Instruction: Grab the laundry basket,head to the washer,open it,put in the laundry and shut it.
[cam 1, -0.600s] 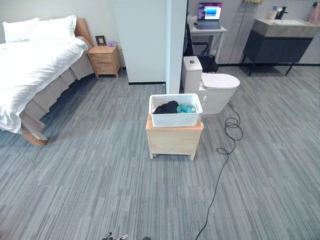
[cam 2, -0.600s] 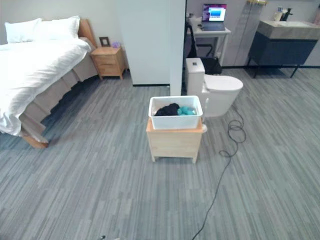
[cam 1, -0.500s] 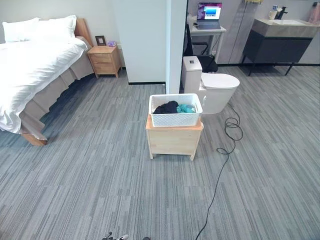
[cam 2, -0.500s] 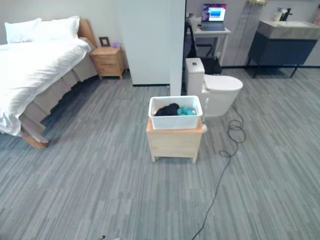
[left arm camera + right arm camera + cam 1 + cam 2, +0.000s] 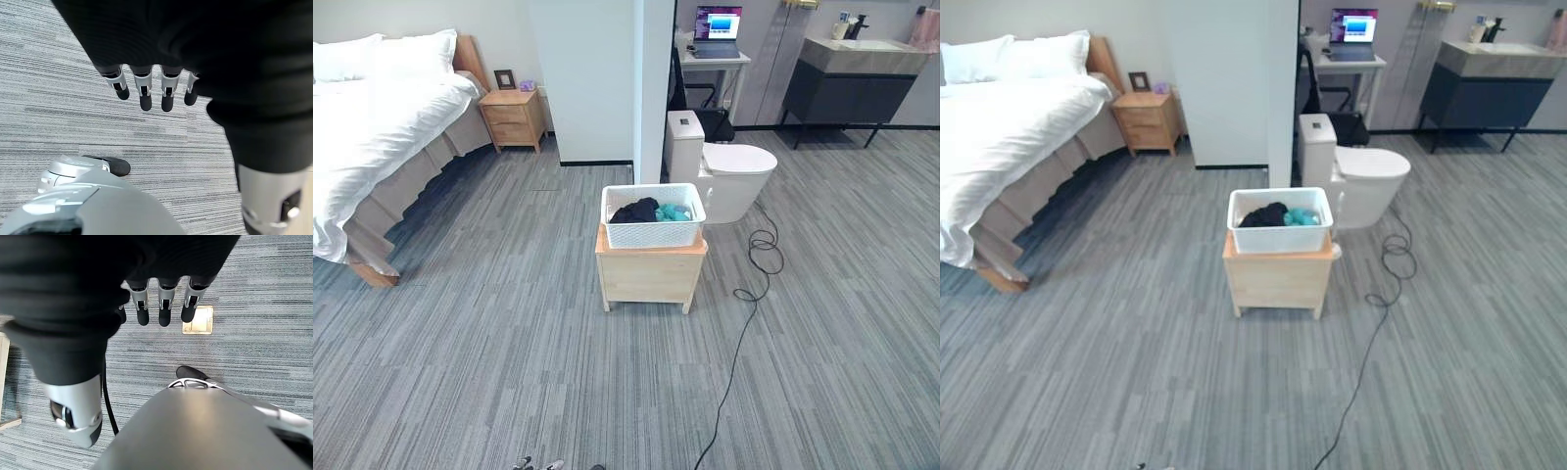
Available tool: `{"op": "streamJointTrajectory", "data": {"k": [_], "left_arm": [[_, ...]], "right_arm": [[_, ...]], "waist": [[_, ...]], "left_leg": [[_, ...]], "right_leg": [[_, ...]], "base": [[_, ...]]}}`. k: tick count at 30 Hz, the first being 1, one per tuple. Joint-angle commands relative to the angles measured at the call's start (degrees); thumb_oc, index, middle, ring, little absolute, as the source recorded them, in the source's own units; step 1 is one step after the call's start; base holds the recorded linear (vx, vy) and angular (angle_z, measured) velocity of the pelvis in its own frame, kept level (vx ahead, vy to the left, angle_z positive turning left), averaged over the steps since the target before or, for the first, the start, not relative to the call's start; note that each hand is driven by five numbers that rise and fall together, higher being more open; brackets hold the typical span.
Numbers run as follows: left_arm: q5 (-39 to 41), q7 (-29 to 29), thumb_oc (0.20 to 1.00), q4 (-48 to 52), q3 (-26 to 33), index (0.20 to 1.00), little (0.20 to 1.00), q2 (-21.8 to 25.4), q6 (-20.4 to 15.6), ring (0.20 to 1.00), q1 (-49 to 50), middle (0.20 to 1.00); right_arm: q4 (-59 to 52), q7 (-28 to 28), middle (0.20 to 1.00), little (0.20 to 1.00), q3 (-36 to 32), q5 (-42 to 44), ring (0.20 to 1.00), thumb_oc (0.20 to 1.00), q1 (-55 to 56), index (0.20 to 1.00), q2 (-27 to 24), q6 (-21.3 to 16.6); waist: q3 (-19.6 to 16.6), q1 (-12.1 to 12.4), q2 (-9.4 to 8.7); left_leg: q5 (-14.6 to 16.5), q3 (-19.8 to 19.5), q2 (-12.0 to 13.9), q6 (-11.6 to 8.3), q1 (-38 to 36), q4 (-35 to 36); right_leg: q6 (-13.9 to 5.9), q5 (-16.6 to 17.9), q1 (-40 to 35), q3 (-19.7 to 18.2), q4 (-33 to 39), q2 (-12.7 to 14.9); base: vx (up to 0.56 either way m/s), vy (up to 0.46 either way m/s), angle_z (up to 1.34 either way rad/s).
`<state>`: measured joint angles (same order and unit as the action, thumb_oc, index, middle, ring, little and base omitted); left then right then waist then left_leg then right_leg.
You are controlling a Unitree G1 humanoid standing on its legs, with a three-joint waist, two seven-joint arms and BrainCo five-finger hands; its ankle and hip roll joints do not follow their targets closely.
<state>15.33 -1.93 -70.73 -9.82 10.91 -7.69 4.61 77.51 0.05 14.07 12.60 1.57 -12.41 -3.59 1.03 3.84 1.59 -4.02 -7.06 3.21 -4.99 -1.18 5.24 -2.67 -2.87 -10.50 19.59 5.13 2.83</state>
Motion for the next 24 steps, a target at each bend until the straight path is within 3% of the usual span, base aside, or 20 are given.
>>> {"op": "streamJointTrajectory", "data": {"k": [1, 11, 16, 17, 18, 20, 22, 24], "left_arm": [[0.8, -0.1, 1.0, -4.1, 0.3, 1.0, 1.0, -0.2, -1.4, 1.0, -3.8, 1.0], [2.7, 0.2, 1.0, -4.2, 1.8, 1.0, 1.0, 0.1, -1.1, 1.0, -3.5, 1.0], [4.3, 0.1, 1.0, -3.6, 1.9, 1.0, 1.0, 0.8, -0.9, 1.0, -4.3, 1.0], [4.5, 0.0, 1.0, -3.3, 1.9, 1.0, 1.0, 0.9, -1.0, 1.0, -4.6, 1.0], [4.8, -0.1, 1.0, -3.1, 1.9, 1.0, 1.0, 1.1, -1.0, 1.0, -5.1, 1.0], [5.8, -0.5, 1.0, -2.5, 2.1, 1.0, 1.0, 1.2, -1.1, 1.0, -5.8, 1.0], [6.2, -0.6, 1.0, -2.5, 2.3, 1.0, 1.0, 1.4, -1.3, 1.0, -6.0, 1.0], [6.4, -1.2, 1.0, -2.5, 2.8, 1.0, 1.0, 1.8, -1.3, 1.0, -5.9, 1.0]], "right_arm": [[1.2, -0.3, 1.0, 1.0, -0.4, 0.3, 1.0, 1.0, -1.7, 1.0, -0.7, 0.1], [1.0, 0.0, 1.0, 1.0, -0.6, 1.1, 1.0, 1.0, -1.7, 1.0, -0.6, 0.2], [0.6, -0.1, 1.0, 1.0, -0.9, 2.1, 1.0, 1.0, -2.2, 1.0, -0.9, 0.1], [0.5, 0.0, 1.0, 1.0, -0.9, 2.4, 1.0, 1.0, -2.5, 1.0, -1.1, 0.1], [0.3, -0.3, 1.0, 1.0, -1.1, 3.0, 1.0, 1.0, -2.8, 1.0, -1.3, -0.2], [-1.1, -0.3, 1.0, 1.0, -1.0, 4.4, 1.0, 1.0, -3.3, 1.0, -1.9, -0.6], [-1.8, -0.4, 1.0, 1.0, -1.0, 5.1, 1.0, 1.0, -3.7, 1.0, -2.1, -0.9], [-3.4, -1.0, 1.0, 1.0, -1.1, 6.2, 1.0, 1.0, -4.5, 1.0, -2.7, -1.1]], "waist": [[0.1, 0.6, -1.26], [0.1, 0.9, -1.23], [2.0, 1.0, -1.52], [2.8, 1.1, -1.73], [4.3, 1.4, -2.38], [6.4, 1.8, -2.77], [7.0, 1.8, -3.08], [7.7, 1.9, -3.79]], "left_leg": [[1.9, 2.8, 0.7, -1.23, -0.5, -0.2], [1.8, 2.3, 1.2, -1.33, -0.6, -0.2], [1.1, 1.9, 2.7, -1.71, 0.2, -2.0], [1.5, 1.8, 2.9, -1.93, 1.7, -4.5], [1.8, 2.1, 2.8, -2.97, 6.1, -11.9], [-0.6, 1.0, 1.6, -3.64, 11.1, -20.8], [-1.7, 0.5, 1.0, -3.52, 13.3, -24.5], [-1.2, 5.3, 2.6, -2.16, 18.2, -25.0]], "right_leg": [[-3.72, 0.4, 0.5, -2.7, -0.1, 4.6], [-3.29, -0.2, 0.2, -3.0, -0.1, 4.0], [-1.66, -1.2, 0.4, -3.6, -1.6, 2.6], [-1.07, -1.6, 0.7, -3.8, -2.2, 2.2], [-0.02, -2.4, 0.9, -3.7, -2.8, 1.8], [0.72, -2.5, 1.0, -3.7, -3.3, 1.5], [0.98, -2.8, 1.2, -3.7, -3.6, 1.2], [1.19, -4.4, 0.5, -3.5, -3.4, 0.8]], "base": [[0.0, 0.0, 0.0], [0.01, -0.016, 0.0], [0.01, -0.09, 0.01], [-0.04, -0.143, -0.02], [-0.06, -0.195, 0.08], [-0.03, -0.14, 0.25], [0.07, -0.092, 0.07], [0.22, -0.097, -0.02]]}}
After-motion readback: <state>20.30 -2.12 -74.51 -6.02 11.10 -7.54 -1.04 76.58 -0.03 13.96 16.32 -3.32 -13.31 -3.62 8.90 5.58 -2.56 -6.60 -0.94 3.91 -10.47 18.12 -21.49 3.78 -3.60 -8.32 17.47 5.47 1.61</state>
